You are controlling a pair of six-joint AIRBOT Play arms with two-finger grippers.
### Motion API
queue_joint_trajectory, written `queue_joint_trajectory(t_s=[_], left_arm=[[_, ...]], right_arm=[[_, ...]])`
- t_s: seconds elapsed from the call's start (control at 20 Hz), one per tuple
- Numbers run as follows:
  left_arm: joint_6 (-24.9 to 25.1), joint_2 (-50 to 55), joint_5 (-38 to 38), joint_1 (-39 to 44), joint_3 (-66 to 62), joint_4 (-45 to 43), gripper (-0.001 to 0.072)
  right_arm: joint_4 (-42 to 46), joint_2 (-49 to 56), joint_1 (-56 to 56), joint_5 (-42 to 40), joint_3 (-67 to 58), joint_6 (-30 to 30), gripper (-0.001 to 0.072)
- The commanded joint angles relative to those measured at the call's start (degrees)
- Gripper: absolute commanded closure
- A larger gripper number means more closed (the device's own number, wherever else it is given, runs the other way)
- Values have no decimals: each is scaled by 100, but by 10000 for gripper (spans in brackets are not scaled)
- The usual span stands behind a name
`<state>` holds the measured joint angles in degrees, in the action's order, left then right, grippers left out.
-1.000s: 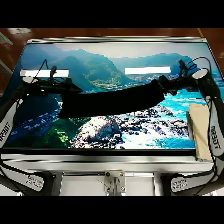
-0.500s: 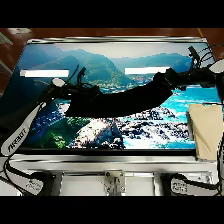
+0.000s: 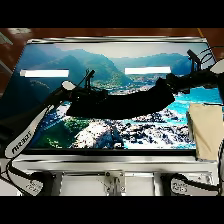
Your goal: Fold the shirts.
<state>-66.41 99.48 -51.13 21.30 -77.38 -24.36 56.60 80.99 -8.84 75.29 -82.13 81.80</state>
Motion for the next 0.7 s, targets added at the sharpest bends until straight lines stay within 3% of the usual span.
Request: queue_joint_trajectory(t_s=[0.0, 0.65], left_arm=[[-2, 44, 24, 57, -4, 0, 667], [-7, 348, 717, 229, -7, 127, 668]], right_arm=[[52, -4, 2, 0, -7, 2, 652], [20, -155, 2, -116, -9, 2, 652]])
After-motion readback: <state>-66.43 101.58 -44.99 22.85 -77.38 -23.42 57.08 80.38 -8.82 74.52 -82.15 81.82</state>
